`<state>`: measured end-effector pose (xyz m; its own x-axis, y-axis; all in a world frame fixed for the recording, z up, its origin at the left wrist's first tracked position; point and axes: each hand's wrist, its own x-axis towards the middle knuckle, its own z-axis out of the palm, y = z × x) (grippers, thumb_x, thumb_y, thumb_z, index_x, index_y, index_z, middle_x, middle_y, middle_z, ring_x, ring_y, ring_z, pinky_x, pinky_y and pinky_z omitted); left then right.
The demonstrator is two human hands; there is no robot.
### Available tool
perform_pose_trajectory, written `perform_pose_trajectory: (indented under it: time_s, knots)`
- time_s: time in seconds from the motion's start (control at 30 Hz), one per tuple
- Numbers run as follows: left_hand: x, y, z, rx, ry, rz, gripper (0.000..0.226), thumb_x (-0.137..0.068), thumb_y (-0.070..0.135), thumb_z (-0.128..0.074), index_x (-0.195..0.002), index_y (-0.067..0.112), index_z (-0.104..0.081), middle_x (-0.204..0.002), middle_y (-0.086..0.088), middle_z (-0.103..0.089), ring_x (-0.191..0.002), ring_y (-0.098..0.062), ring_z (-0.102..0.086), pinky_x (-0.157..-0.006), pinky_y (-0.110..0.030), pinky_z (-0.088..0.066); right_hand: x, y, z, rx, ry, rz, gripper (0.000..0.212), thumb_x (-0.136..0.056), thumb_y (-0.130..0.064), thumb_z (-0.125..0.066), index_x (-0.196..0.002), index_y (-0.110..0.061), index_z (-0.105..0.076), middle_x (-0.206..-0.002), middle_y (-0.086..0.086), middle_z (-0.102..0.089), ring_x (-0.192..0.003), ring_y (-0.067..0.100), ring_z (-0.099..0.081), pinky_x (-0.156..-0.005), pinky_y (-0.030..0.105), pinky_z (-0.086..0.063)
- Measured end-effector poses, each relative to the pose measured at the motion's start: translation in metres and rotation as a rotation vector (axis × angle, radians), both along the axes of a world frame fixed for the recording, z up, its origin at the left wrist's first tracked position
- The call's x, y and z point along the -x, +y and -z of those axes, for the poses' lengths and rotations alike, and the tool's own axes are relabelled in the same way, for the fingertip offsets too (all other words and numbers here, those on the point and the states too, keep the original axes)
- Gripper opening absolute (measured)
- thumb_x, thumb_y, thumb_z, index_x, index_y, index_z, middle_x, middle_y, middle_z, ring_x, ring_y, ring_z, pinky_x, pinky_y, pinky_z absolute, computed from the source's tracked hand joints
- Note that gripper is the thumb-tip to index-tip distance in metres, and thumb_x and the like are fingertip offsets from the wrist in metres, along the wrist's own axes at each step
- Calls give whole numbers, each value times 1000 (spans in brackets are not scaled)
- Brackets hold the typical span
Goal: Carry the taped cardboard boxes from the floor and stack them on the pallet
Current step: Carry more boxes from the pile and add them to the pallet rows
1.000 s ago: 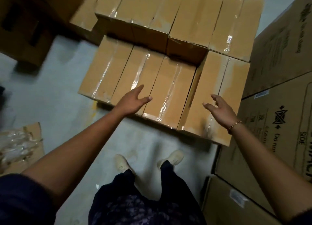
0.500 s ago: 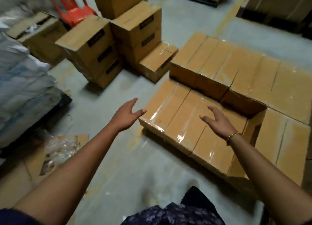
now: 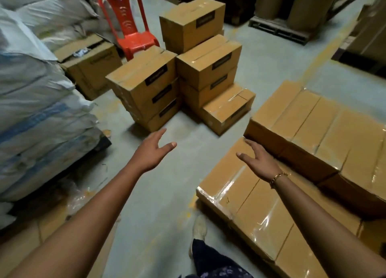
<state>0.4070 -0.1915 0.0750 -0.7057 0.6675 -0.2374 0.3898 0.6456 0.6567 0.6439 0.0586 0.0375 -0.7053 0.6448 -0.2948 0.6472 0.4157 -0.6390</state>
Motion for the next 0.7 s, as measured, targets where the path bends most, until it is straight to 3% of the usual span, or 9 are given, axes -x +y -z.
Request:
perform_pose_trajectory:
  time_s: [0.17,0.37,0.7]
  knots:
    - [99,40,1,29,-40,-61,72,-95,60,-57,-157,32,-34,-164,2,-33,-148,-22,-33,-117,-42,-32,112,43,2,95,1,-35,70,-97,-51,-57,-156,-24,-31,-163,-1,-29,-148,19,-30,-116,37,-28]
    - [192,81,12,55,-108,-75,70,-96,58,-58,-156,32,-35,-164,2,-32,-149,-22,-32,-117,-42,-31,206,85,11,161,-15,-13,69,-96,-50,-59,-155,-25,-33,-161,0,-33,-148,20,-32,-116,39,-29]
    - [369,183,65,122,-254,72,69,-96,56,-59,-156,32,-36,-164,1,-32,-147,-23,-35,-116,-45,-34,343,148,67,268,-45,239,69,-93,-56,-60,-152,-29,-37,-160,-1,-36,-145,22,-37,-117,47,-34]
